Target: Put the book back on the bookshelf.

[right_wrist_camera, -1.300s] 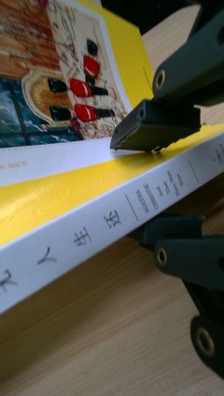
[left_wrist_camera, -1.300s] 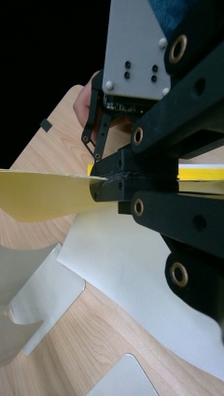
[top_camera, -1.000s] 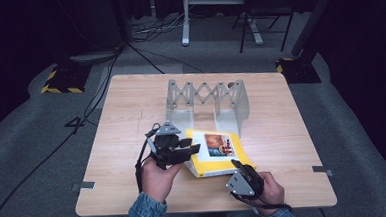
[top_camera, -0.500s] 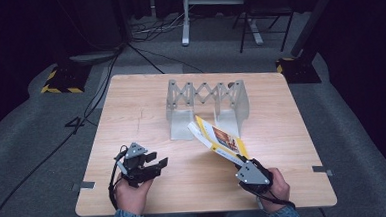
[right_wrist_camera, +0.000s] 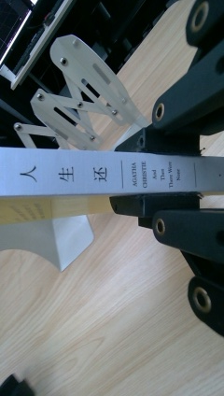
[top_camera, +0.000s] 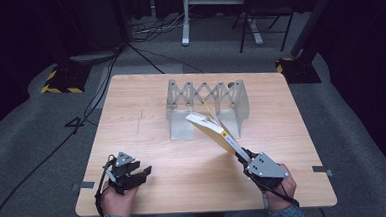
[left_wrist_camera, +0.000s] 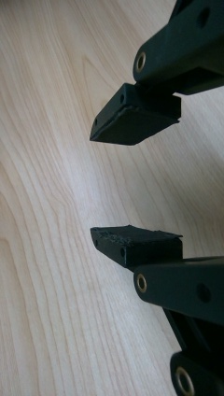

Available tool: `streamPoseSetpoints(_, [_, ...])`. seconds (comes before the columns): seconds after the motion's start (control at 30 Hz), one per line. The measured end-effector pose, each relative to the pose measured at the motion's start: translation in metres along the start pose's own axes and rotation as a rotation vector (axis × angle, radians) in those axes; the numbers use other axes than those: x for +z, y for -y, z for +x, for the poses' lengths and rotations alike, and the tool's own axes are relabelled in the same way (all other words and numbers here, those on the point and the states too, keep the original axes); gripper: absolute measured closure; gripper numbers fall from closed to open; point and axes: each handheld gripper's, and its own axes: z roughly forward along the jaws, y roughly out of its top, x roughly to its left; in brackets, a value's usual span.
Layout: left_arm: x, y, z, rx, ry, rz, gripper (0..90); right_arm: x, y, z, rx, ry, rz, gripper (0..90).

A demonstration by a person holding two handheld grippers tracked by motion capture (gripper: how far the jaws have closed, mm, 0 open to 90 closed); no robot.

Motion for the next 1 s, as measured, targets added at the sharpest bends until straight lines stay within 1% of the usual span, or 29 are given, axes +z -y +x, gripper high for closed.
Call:
streamPoseSetpoints(0.03, [0.001,0.001,0.001,0.004,-0.006,0.004,47.4,0.000,0.000,0.000,0.000,0.000,0.000,76.6])
streamPoseSetpoints(0.07, [0.002,0.002,0.002,0.003,-0.017,0.014,47.2,-0.001,-0.002,-0.001,0.009,-0.001,-0.007,76.6])
streamPoseSetpoints(0.13, [0.004,0.003,0.004,0.009,-0.030,0.020,46.2,-0.003,-0.006,-0.004,0.033,-0.005,-0.022,76.6])
streamPoseSetpoints(0.2, [0.004,0.005,0.006,0.018,-0.045,0.012,45.4,-0.005,-0.010,-0.008,0.050,0.000,-0.035,76.6])
streamPoseSetpoints(0.23, [0.005,0.005,0.006,0.011,-0.049,0.015,44.9,-0.005,-0.011,-0.010,0.058,0.003,-0.041,76.6])
streamPoseSetpoints(0.27, [0.006,0.006,0.007,0.018,-0.053,0.014,44.6,-0.006,-0.013,-0.012,0.065,0.005,-0.045,76.6])
streamPoseSetpoints(0.33, [0.007,0.007,0.008,0.020,-0.056,0.004,44.1,-0.007,-0.018,-0.018,0.081,0.010,-0.057,76.6])
streamPoseSetpoints(0.37, [0.007,0.007,0.009,0.026,-0.058,0.005,43.7,-0.008,-0.019,-0.019,0.088,0.014,-0.059,76.6])
streamPoseSetpoints(0.4, [0.007,0.007,0.009,0.022,-0.051,0.005,43.7,-0.008,-0.019,-0.019,0.088,0.014,-0.059,76.6])
streamPoseSetpoints(0.43, [0.007,0.007,0.009,0.022,-0.051,-0.002,42.2,-0.008,-0.022,-0.023,0.101,0.014,-0.065,76.6])
streamPoseSetpoints(0.47, [0.008,0.007,0.009,0.028,-0.054,-0.008,42.2,-0.008,-0.022,-0.023,0.101,0.014,-0.065,76.6])
streamPoseSetpoints(0.5, [0.008,0.007,0.009,0.037,-0.058,-0.009,41.7,-0.008,-0.023,-0.025,0.111,0.013,-0.069,76.6])
streamPoseSetpoints(0.53, [0.009,0.008,0.009,0.041,-0.058,-0.010,40.7,-0.008,-0.025,-0.029,0.144,0.008,-0.078,76.6])
streamPoseSetpoints(0.57, [0.010,0.008,0.008,0.044,-0.064,-0.016,40.0,-0.008,-0.025,-0.032,0.163,0.003,-0.083,76.6])
streamPoseSetpoints(0.6, [0.011,0.008,0.008,0.057,-0.069,-0.018,39.3,-0.007,-0.026,-0.034,0.181,0.000,-0.087,76.6])
streamPoseSetpoints(0.63, [0.011,0.009,0.007,0.072,-0.077,-0.022,39.3,-0.007,-0.026,-0.034,0.181,0.000,-0.087,76.6])
streamPoseSetpoints(0.67, [0.012,0.008,0.007,0.075,-0.080,-0.021,38.9,-0.007,-0.027,-0.036,0.198,-0.001,-0.089,76.6])
streamPoseSetpoints(0.73, [0.012,0.008,0.006,0.082,-0.083,-0.016,38.3,-0.007,-0.028,-0.040,0.214,0.004,-0.097,76.6])
streamPoseSetpoints(0.77, [0.012,0.008,0.006,0.076,-0.082,-0.017,37.8,-0.006,-0.028,-0.041,0.226,0.004,-0.098,76.6])
streamPoseSetpoints(0.87, [0.014,0.007,0.006,0.091,-0.075,-0.008,33.9,-0.005,-0.029,-0.047,0.261,0.007,-0.107,76.6])
streamPoseSetpoints(0.9, [0.015,0.006,0.005,0.100,-0.076,-0.007,32.3,-0.005,-0.030,-0.050,0.271,0.007,-0.113,76.6])
streamPoseSetpoints(0.93, [0.016,0.006,0.004,0.119,-0.084,-0.001,30.5,-0.004,-0.030,-0.052,0.281,0.007,-0.117,76.6])
streamPoseSetpoints(1.0, [0.017,0.005,0.003,0.122,-0.084,0.002,28.8,-0.003,-0.031,-0.055,0.298,0.012,-0.119,76.6])
